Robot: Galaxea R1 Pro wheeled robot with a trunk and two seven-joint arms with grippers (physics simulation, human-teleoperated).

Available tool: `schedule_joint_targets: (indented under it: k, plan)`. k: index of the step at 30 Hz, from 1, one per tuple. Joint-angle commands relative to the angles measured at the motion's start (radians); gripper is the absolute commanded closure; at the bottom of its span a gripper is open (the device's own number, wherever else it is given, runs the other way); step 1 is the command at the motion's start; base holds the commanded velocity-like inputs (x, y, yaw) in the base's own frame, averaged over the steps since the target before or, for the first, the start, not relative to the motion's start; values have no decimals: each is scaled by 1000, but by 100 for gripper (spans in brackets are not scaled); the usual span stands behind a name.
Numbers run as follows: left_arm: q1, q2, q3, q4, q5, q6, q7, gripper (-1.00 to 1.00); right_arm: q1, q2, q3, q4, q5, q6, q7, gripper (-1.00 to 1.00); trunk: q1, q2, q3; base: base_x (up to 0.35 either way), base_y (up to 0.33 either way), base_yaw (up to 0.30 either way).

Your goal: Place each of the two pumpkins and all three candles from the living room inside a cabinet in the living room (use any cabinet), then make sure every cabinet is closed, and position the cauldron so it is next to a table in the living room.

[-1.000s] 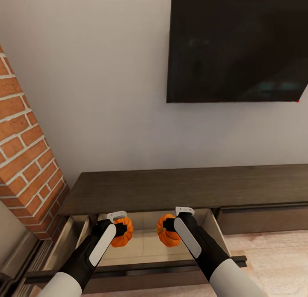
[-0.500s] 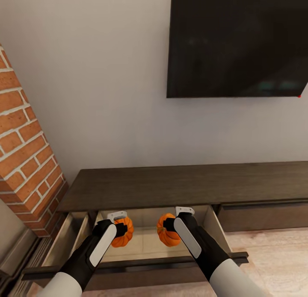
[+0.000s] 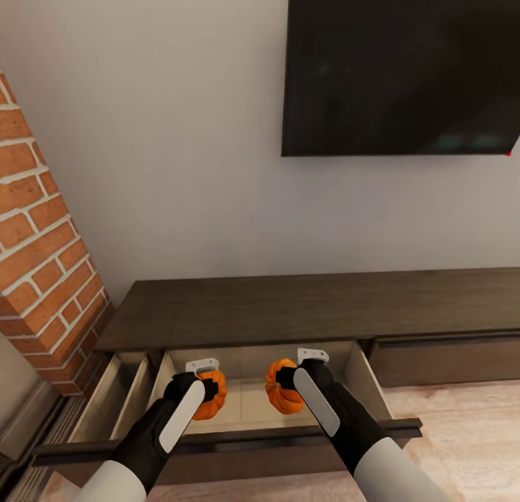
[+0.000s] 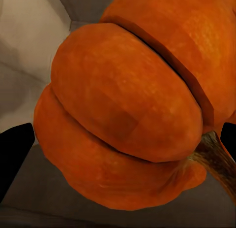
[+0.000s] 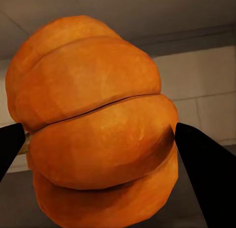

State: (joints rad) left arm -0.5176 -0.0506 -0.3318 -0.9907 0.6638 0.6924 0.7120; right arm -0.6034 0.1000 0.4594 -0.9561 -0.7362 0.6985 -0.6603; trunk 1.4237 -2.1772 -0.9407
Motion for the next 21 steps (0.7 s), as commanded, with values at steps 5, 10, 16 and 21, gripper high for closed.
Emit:
schedule_joint_targets:
  k: [5, 10, 16, 21]
  plan:
    - [-1, 0, -3, -2, 16, -16, 35, 100, -1, 0, 2, -1, -9, -1, -10, 100, 15, -29, -14, 0, 0, 0]
    - [-1, 0, -3, -4, 16, -17, 38, 100, -1, 0, 2, -1, -9, -2, -10, 100, 15, -29, -14, 0, 0, 0]
    - [-1, 0, -3, -3, 16, -17, 38, 100, -1, 0, 2, -1, -9, -2, -10, 100, 15, -29, -14, 83, 0, 0]
    - [-1, 0, -3, -3, 16, -17, 37, 100, -1, 0, 2, -1, -9, -2, -10, 100, 15, -29, -14, 110, 0, 0]
